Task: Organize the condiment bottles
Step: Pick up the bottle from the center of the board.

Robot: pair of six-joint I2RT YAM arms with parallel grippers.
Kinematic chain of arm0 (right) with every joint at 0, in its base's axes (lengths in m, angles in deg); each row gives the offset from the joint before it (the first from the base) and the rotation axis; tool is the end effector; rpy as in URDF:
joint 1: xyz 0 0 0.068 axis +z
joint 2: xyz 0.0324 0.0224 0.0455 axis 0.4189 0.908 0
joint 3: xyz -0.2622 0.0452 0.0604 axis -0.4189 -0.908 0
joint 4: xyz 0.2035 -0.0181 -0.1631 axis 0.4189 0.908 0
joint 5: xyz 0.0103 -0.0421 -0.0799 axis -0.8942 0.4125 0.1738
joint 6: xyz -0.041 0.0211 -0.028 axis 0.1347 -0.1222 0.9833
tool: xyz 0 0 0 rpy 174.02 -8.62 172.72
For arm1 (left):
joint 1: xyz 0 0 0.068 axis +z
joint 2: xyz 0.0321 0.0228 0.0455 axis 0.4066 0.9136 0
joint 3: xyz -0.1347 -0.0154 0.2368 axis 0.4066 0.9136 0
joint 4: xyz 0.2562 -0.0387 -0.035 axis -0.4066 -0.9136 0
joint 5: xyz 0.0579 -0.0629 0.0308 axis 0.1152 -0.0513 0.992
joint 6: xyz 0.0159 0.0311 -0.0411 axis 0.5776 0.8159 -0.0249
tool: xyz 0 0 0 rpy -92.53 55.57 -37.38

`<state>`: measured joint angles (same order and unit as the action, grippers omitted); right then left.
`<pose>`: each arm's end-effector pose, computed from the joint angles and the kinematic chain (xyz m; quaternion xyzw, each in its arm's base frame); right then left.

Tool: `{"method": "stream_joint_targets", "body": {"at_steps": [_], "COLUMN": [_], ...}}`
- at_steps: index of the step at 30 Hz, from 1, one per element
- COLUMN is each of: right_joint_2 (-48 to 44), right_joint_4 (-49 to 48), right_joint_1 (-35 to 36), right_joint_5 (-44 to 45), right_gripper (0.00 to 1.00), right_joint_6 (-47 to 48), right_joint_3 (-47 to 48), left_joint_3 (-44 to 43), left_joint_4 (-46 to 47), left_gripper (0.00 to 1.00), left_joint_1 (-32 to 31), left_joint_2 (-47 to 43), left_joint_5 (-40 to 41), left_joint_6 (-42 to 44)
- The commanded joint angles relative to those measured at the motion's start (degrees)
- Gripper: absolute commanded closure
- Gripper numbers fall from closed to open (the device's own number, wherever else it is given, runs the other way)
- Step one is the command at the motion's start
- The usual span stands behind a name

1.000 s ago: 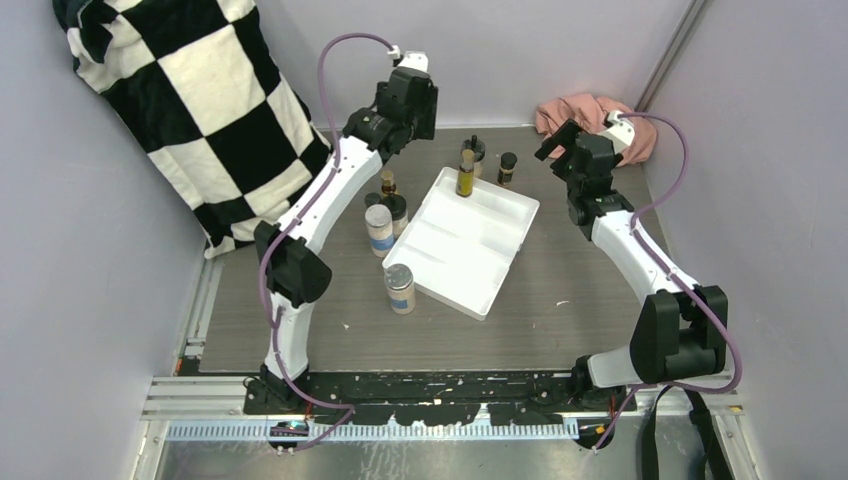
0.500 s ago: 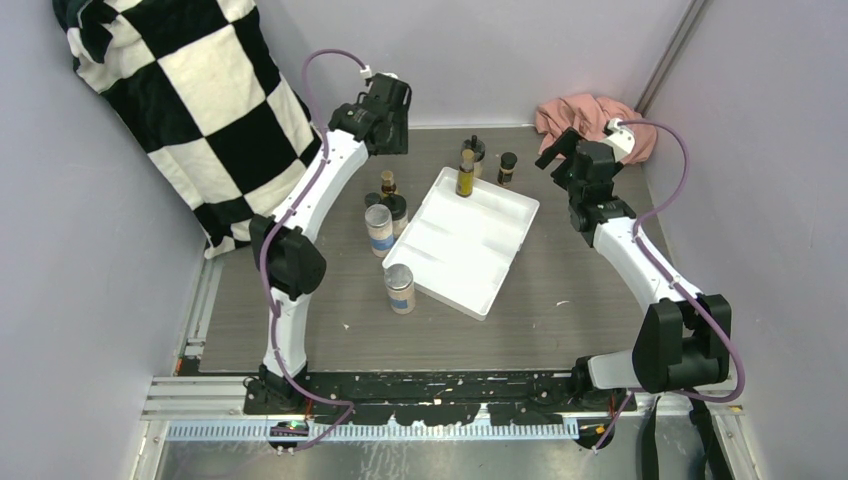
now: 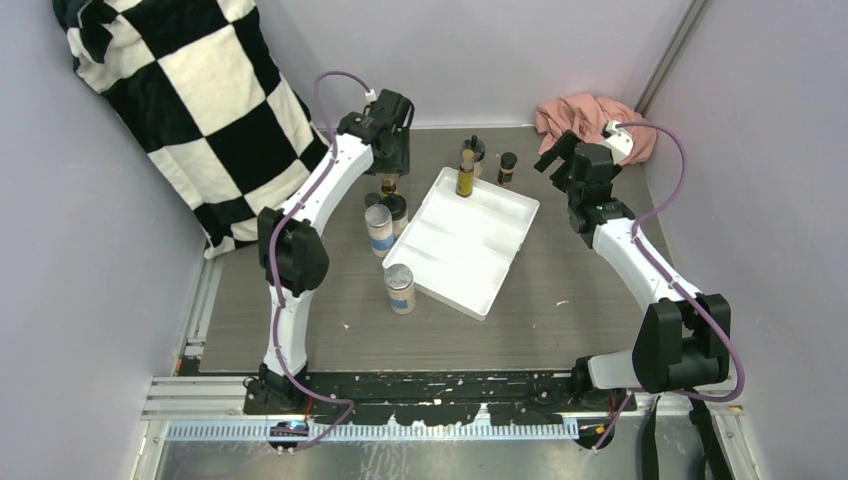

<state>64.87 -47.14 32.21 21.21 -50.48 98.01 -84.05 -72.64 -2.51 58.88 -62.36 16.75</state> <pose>0.3161 0.0302 0.3040 0.2680 0.7672 0.0767 0.5777 0.4212 -0.1990 0.3221 -0.0285 0.9440 -0.0083 0.3288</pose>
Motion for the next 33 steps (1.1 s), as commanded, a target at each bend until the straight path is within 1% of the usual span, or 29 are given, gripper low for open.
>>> {"method": "stream_joint_targets", "body": {"at_steps": [1,15,20,33], "right_joint_2": [-1.6,-2.3,-2.1,-1.5], "right_joint_4": [-1.3,-1.4,-1.5,-1.8], "right_joint_1": [0.4,0.6,0.6,0.6], "right_joint_5": [0.5,0.6,0.5,0.6], "right_gripper": [0.01,0.01,0.01,0.01], "right_joint_6": [-0.6,-0.4,-0.4,-0.2], "right_joint_3": [0.1,-0.5,-0.5,-0.4], "left_joint_3": [1.9,4.8,4.9,3.7], "left_joint_4": [-0.6,1.1,2.2,3.5], "left_gripper": [0.4,0.42,0.46,0.47], "left_joint_1": [0.1,0.1,0.1,0.1], "left_joint_2": [-2.1,-2.8,-2.9,-2.5], "left_joint_5": [-1.7,-1.6,-1.9,-1.4], "left_joint_6": [-0.9,-1.1,-0.8,0.4]}}
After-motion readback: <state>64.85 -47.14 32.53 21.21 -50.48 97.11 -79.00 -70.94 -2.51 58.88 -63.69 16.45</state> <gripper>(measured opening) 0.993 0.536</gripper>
